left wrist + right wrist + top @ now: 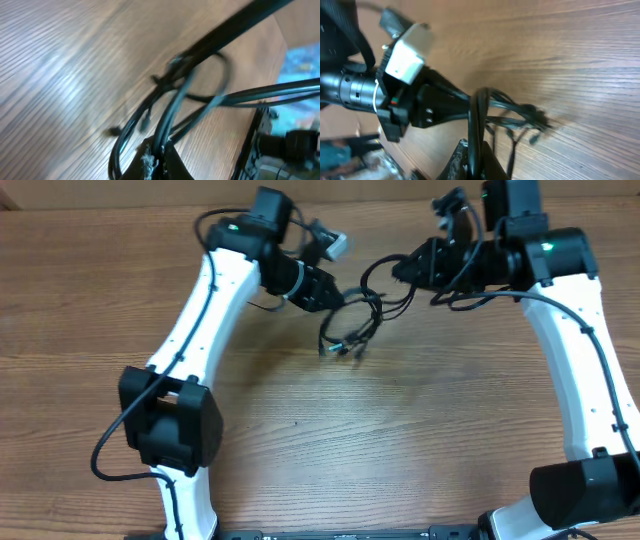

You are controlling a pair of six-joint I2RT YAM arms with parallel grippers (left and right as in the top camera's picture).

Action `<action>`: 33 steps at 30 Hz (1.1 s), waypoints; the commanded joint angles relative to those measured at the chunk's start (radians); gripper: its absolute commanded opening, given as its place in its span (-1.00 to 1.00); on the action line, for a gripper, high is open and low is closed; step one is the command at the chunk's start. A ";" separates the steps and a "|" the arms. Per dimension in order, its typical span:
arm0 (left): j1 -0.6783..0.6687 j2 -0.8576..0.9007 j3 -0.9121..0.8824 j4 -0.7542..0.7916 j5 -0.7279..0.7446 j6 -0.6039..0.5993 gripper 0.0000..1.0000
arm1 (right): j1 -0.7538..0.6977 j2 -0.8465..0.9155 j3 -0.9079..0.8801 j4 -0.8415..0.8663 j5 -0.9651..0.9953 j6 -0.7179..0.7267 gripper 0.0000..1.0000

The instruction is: Untangle cables

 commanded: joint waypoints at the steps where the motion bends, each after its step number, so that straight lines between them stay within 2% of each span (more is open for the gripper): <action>1: 0.091 -0.018 0.012 -0.018 -0.026 -0.105 -0.92 | -0.086 -0.017 0.023 0.076 -0.301 0.056 -0.93; 2: 0.110 -0.018 0.012 -0.030 -0.024 -0.104 -0.91 | -0.117 -0.017 0.023 0.132 -0.446 0.056 -0.93; 5: 0.132 -0.018 0.012 -0.065 -0.023 -0.089 -0.91 | -0.163 -0.017 0.023 0.280 -0.670 0.112 -0.92; 7: 0.130 -0.018 0.012 -0.077 -0.022 -0.070 -0.92 | -0.168 -0.017 0.023 0.333 -0.674 0.172 -0.92; 10: 0.129 -0.018 0.012 -0.079 -0.013 -0.066 -0.91 | -0.167 -0.017 0.023 0.325 -0.629 0.177 -0.93; 15: 0.136 -0.018 0.012 -0.074 0.002 -0.063 -0.92 | -0.140 -0.017 0.023 0.169 -0.379 0.143 -0.93; 18: 0.158 -0.018 0.012 -0.076 0.001 -0.058 -0.91 | -0.132 -0.017 0.023 0.018 -0.051 0.153 -0.93; 21: 0.185 -0.020 0.013 -0.076 0.000 -0.058 -0.92 | -0.132 -0.016 0.023 -0.106 0.337 0.260 -0.93; 24: 0.202 -0.035 0.013 -0.075 -0.001 -0.056 -0.91 | -0.131 -0.016 0.019 -0.178 0.603 0.355 -0.92; 27: 0.211 -0.076 0.013 -0.074 -0.013 -0.039 -0.91 | -0.131 -0.016 0.001 -0.205 0.667 0.367 -0.93; 33: 0.211 -0.189 0.013 -0.076 -0.078 -0.044 -0.91 | -0.127 -0.007 -0.064 -0.216 0.625 0.348 -0.92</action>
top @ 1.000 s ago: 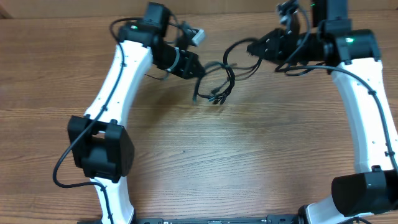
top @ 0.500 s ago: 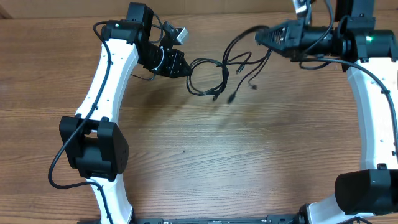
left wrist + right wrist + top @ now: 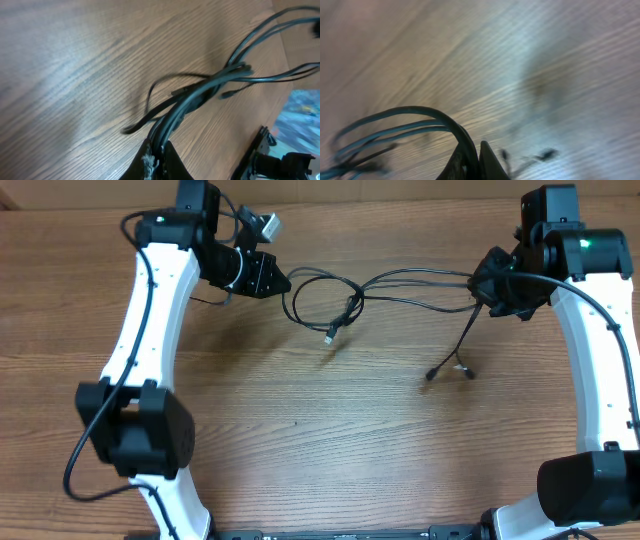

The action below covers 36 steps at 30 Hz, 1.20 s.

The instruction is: Untangle cables

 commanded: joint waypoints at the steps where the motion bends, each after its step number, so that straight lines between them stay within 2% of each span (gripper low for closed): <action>1: 0.016 -0.122 0.012 -0.003 -0.059 0.014 -0.92 | 0.004 -0.007 -0.035 0.000 0.044 -0.019 -0.93; 3: 0.016 -0.148 0.012 -0.004 -0.088 0.000 -0.92 | 0.011 -0.007 -0.047 -0.007 0.024 -0.052 -0.93; 9: 0.016 -0.214 0.011 -0.023 -0.310 -0.120 -0.91 | 0.015 -0.007 -0.061 -0.019 0.025 -0.059 -0.92; 10: 0.016 -0.214 0.011 -0.038 -0.311 -0.123 -0.83 | 0.015 -0.007 -0.061 -0.018 0.013 -0.060 -0.92; 13: -0.001 -0.200 0.011 -0.101 -0.311 -0.123 -0.74 | 0.021 -0.007 -0.061 -0.013 -0.027 -0.070 -0.92; 20: -0.056 -0.114 0.011 -0.140 -0.311 -0.120 -0.72 | 0.098 -0.008 -0.060 0.058 -0.221 -0.212 -0.92; 22: -0.056 -0.100 0.011 -0.137 -0.303 -0.119 -0.61 | 0.113 -0.008 -0.059 0.064 -0.243 -0.229 -0.93; 26: -0.069 -0.086 0.011 -0.129 -0.275 -0.025 -0.17 | 0.115 -0.008 -0.059 0.065 -0.287 -0.255 -0.93; 31: -0.117 -0.060 0.011 -0.076 -0.192 0.086 0.28 | 0.095 -0.008 -0.018 0.057 -0.507 -0.388 -0.93; 36: -0.149 -0.023 0.011 -0.031 -0.160 0.128 0.50 | 0.093 -0.020 0.098 -0.002 -0.661 -0.518 -0.93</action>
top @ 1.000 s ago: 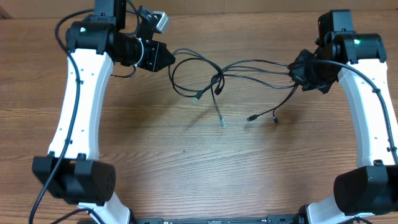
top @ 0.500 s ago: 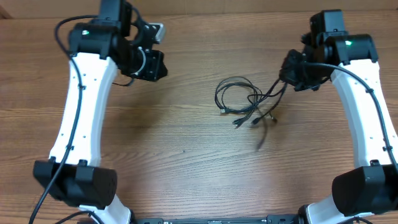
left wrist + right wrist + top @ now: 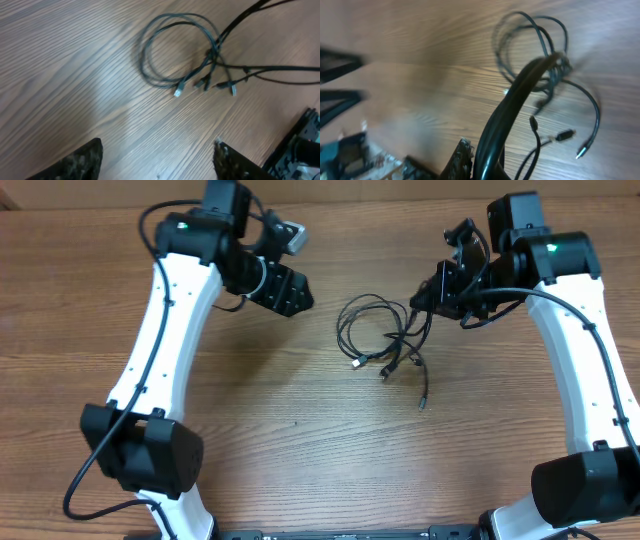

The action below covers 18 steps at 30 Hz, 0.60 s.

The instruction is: Untangle cables

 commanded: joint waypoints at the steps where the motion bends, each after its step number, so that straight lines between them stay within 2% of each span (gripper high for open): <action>1: -0.019 0.045 0.010 0.023 0.055 0.071 0.52 | -0.003 -0.029 0.141 -0.036 -0.192 -0.147 -0.93; 5: -0.017 0.061 0.010 0.031 0.074 0.077 0.70 | -0.003 -0.049 0.266 -0.111 -0.206 -0.164 -0.93; 9: -0.014 0.061 0.010 0.051 0.094 0.146 0.76 | -0.003 -0.050 0.341 -0.175 -0.227 -0.164 -0.93; 18: -0.047 0.081 0.010 0.055 0.198 0.463 0.77 | -0.003 -0.050 0.348 -0.233 -0.330 -0.197 -0.93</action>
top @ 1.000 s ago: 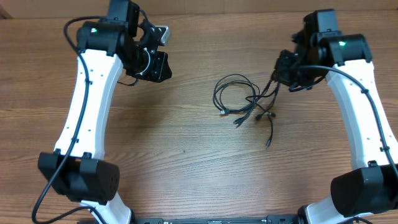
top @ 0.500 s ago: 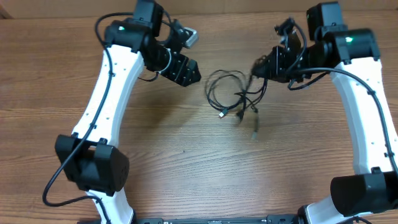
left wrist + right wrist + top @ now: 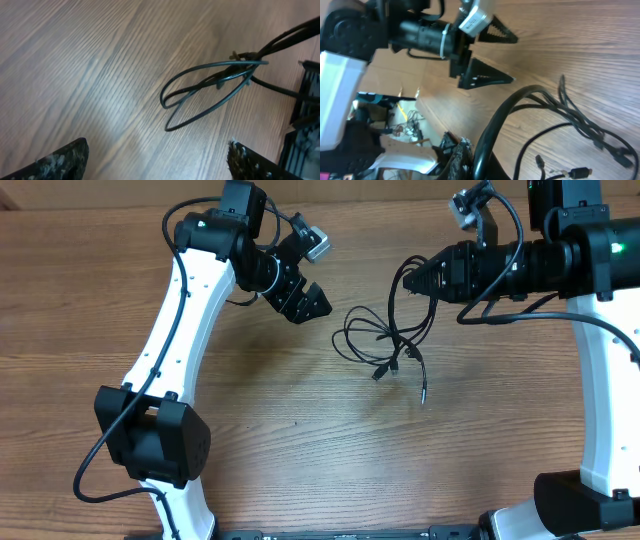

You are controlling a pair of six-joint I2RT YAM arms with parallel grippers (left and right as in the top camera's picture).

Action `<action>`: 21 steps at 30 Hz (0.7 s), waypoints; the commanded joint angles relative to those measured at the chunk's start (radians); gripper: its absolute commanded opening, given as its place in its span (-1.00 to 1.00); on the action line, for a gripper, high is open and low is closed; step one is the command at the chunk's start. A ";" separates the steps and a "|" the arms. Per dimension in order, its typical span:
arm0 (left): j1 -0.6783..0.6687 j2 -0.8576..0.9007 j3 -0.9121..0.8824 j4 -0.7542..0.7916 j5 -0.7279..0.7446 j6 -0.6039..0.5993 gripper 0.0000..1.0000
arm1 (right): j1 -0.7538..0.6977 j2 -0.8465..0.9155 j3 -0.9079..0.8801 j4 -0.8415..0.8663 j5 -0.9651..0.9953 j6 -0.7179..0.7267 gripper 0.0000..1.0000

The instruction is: Untangle cables

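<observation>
A tangle of thin black cables hangs from my right gripper, which is shut on its upper strands above the wooden table. The loose plug ends trail down to the table. In the right wrist view the gripped strands rise thick and black out of the shut jaws. My left gripper is open and holds nothing, a short way left of the tangle. Its wrist view shows a cable loop ahead of the spread fingers.
The wooden table runs under both arms. Beyond its far edge, the right wrist view shows a cluttered floor with cardboard and loose wires. No other object lies near the cables.
My right gripper has moved up and turned level, lifting the tangle with it. My open left gripper has moved slightly right, closer to the cables.
At first both grippers were shut on the tangle, close together. Then they stood far apart with the cables stretched between them. Later my left gripper was open and the cables bunched under the right one, which now holds them higher.
</observation>
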 commanded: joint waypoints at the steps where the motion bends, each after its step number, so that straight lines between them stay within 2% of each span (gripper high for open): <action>1: -0.029 0.030 0.010 0.004 0.089 0.200 0.75 | -0.004 -0.016 0.023 -0.019 -0.072 -0.039 -0.93; 11: -0.108 0.211 0.010 0.033 0.280 0.386 0.72 | -0.004 -0.016 0.023 -0.048 -0.072 -0.051 -0.93; 18: -0.103 0.255 0.010 0.003 0.388 0.469 0.45 | -0.004 -0.016 0.023 -0.047 -0.071 -0.050 -0.93; 19: -0.103 0.255 0.010 -0.009 0.433 0.491 0.23 | -0.004 -0.016 0.023 -0.047 -0.072 -0.050 -0.93; 21: -0.106 0.255 0.010 -0.023 0.467 0.495 -0.59 | -0.004 -0.016 0.023 -0.047 -0.071 -0.050 -0.93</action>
